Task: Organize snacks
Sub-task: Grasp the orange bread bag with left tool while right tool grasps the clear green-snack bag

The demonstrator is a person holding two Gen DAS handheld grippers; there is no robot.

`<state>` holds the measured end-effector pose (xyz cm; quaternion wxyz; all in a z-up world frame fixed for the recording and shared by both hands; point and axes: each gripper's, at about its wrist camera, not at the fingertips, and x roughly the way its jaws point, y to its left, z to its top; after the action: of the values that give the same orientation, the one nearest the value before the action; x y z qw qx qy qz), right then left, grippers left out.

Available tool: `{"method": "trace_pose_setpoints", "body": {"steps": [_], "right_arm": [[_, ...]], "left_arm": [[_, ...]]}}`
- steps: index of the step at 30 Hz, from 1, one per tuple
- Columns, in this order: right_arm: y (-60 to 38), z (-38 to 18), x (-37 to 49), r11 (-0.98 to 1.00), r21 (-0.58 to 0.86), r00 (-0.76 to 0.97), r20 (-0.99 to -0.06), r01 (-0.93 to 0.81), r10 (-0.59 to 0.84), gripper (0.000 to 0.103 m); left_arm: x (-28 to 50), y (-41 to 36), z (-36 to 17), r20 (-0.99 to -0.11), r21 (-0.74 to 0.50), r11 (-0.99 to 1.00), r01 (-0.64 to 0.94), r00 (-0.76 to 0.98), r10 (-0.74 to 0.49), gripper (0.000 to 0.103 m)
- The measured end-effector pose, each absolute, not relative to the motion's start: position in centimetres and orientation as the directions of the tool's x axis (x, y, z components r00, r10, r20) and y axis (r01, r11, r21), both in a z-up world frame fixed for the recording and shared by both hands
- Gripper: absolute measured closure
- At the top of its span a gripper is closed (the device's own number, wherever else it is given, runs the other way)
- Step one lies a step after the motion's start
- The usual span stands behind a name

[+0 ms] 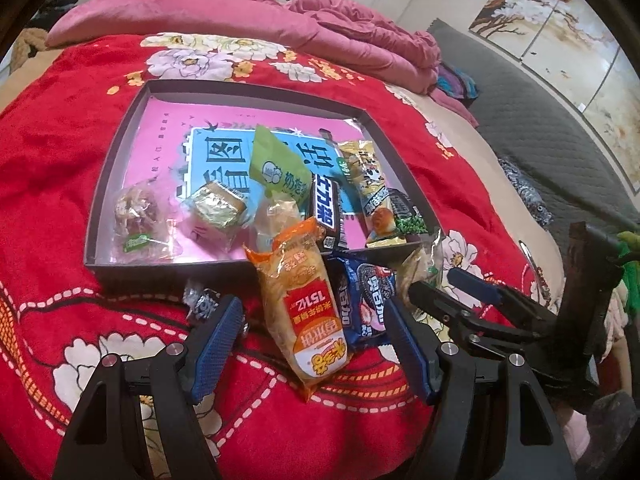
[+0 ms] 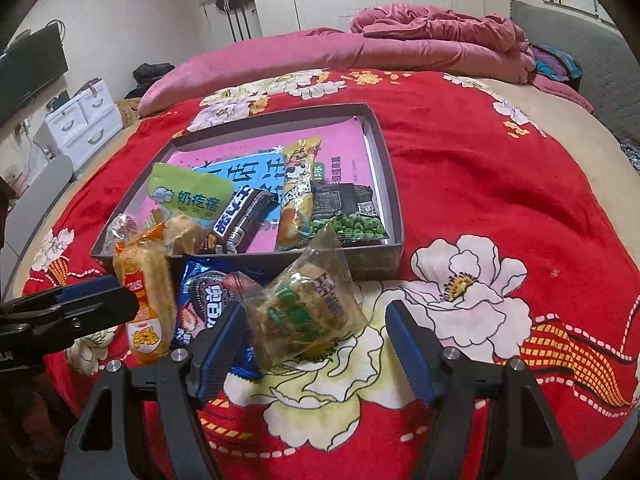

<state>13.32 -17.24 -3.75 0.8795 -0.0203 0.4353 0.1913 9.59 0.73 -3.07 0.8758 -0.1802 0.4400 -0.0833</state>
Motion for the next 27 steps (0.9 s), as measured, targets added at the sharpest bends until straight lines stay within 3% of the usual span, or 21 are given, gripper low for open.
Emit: {"method": "trace_pose_setpoints", "body": {"steps": [6,15,22,27], "right_arm": [[-17.1,-4.5,13.8,0.925,0.133,0.537,-0.781,-0.356,0.319,0.031],[-17.2,-5.4,14.4,0.925,0.146,0.528,-0.785,-0.35,0.323,0.031],[-16.9,-5.6,14.3,0.91,0.158,0.512,-0.784,-0.384,0.352,0.047],[-17.1,-5.6,14.1,0.907,0.165,0.509,-0.782,-0.388,0.359,0.05]], "left_arm": [[10.2,0.4,-3.3,-0.741,-0.403,0.915,-0.013,0.591,-0.318,0.028],[11.0,0.1,-3.7,-0.762,-0.407,0.911,-0.061,0.573,-0.302,0.04],[11.5,-0.7,-4.3,-0.779,-0.408,0.91,-0.074,0.548,-0.304,0.05],[11.6,-0.7,-5.1,-0.783,-0.422,0.904,-0.075,0.533,-0.321,0.054]]}}
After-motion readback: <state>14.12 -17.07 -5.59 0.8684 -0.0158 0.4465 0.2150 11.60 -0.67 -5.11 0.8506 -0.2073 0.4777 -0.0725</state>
